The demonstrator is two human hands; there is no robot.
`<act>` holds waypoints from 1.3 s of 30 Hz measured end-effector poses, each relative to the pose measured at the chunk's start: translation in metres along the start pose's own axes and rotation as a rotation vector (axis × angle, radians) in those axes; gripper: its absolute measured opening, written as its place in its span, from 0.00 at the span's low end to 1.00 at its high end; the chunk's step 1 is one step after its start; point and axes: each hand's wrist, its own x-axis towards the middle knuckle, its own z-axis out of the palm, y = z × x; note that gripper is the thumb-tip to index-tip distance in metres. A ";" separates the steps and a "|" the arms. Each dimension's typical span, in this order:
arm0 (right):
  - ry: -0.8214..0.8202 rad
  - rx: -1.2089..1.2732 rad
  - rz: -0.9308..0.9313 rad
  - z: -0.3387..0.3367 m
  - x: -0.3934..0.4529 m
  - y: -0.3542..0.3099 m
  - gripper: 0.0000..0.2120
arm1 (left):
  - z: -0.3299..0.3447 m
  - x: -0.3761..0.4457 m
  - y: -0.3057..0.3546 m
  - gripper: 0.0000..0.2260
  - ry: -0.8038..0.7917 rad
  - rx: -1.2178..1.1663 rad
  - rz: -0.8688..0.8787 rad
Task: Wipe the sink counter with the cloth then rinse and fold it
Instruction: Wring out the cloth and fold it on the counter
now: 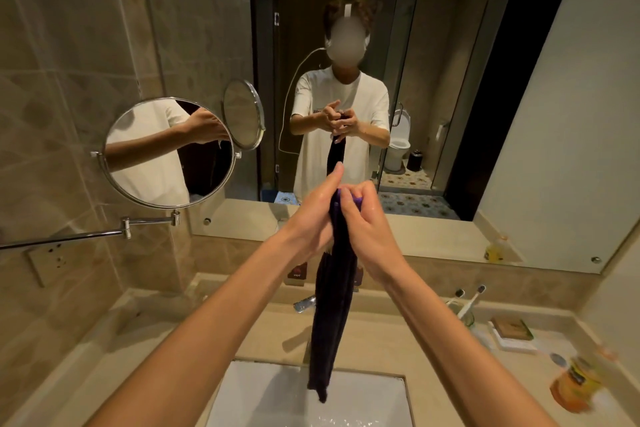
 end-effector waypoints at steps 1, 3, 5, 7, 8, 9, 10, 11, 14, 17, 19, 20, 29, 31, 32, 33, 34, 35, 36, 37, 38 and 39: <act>-0.004 0.010 -0.008 0.004 -0.001 0.001 0.10 | 0.002 0.002 -0.001 0.27 -0.001 -0.016 -0.009; -0.034 0.040 -0.014 0.008 -0.001 0.006 0.10 | 0.001 0.004 -0.002 0.27 0.003 -0.063 -0.030; -0.082 0.067 0.023 0.007 -0.001 0.012 0.14 | -0.006 0.002 -0.001 0.27 -0.008 -0.108 -0.062; -0.103 0.108 0.071 0.003 -0.002 0.017 0.19 | -0.017 0.000 0.001 0.31 -0.077 -0.116 -0.126; -0.120 0.095 0.082 0.000 -0.002 0.019 0.22 | -0.023 -0.001 0.002 0.34 -0.133 -0.110 -0.166; -0.148 0.059 0.086 -0.003 -0.003 0.020 0.25 | -0.028 -0.003 0.003 0.35 -0.185 -0.103 -0.209; -0.182 0.024 0.091 -0.005 -0.004 0.020 0.26 | -0.035 -0.004 0.003 0.36 -0.216 -0.096 -0.242; -0.220 0.007 0.100 -0.008 -0.004 0.020 0.26 | -0.041 -0.007 0.004 0.35 -0.235 -0.096 -0.264; -0.313 0.041 0.155 -0.010 -0.005 0.023 0.25 | -0.062 -0.017 0.005 0.25 -0.184 -0.078 -0.231; -0.269 -0.022 0.201 -0.005 -0.008 0.027 0.21 | -0.087 -0.025 -0.011 0.26 0.029 0.135 -0.055; -0.188 -0.031 0.193 -0.002 -0.010 0.028 0.15 | -0.092 -0.035 -0.027 0.33 0.074 0.259 -0.017; -0.151 -0.029 0.171 -0.001 -0.010 0.026 0.13 | -0.090 -0.039 -0.037 0.37 0.029 0.236 -0.045; -0.047 0.168 0.129 0.010 -0.015 0.001 0.12 | -0.017 -0.050 -0.111 0.11 0.004 0.214 -0.155; -0.003 0.176 0.122 0.007 -0.014 0.002 0.12 | -0.016 -0.051 -0.119 0.08 0.014 0.249 -0.122; 0.019 0.190 0.126 0.006 -0.013 0.002 0.12 | -0.018 -0.052 -0.123 0.09 0.009 0.265 -0.114; 0.037 0.210 0.132 0.005 -0.012 0.003 0.12 | -0.021 -0.053 -0.127 0.09 0.001 0.279 -0.107; 0.053 0.234 0.139 0.005 -0.011 0.004 0.12 | -0.024 -0.054 -0.130 0.09 -0.014 0.294 -0.103; 0.070 0.259 0.149 0.005 -0.010 0.005 0.11 | -0.027 -0.056 -0.132 0.08 -0.024 0.311 -0.110; 0.087 0.285 0.162 0.006 -0.009 0.005 0.11 | -0.030 -0.057 -0.135 0.07 -0.028 0.329 -0.118; 0.099 0.308 0.172 0.006 -0.008 0.004 0.11 | -0.033 -0.059 -0.139 0.07 -0.028 0.338 -0.124; 0.108 0.325 0.176 0.006 -0.006 0.002 0.11 | -0.036 -0.060 -0.143 0.08 -0.022 0.345 -0.139; 0.117 0.341 0.176 0.006 -0.004 0.000 0.11 | -0.039 -0.061 -0.148 0.08 -0.009 0.342 -0.159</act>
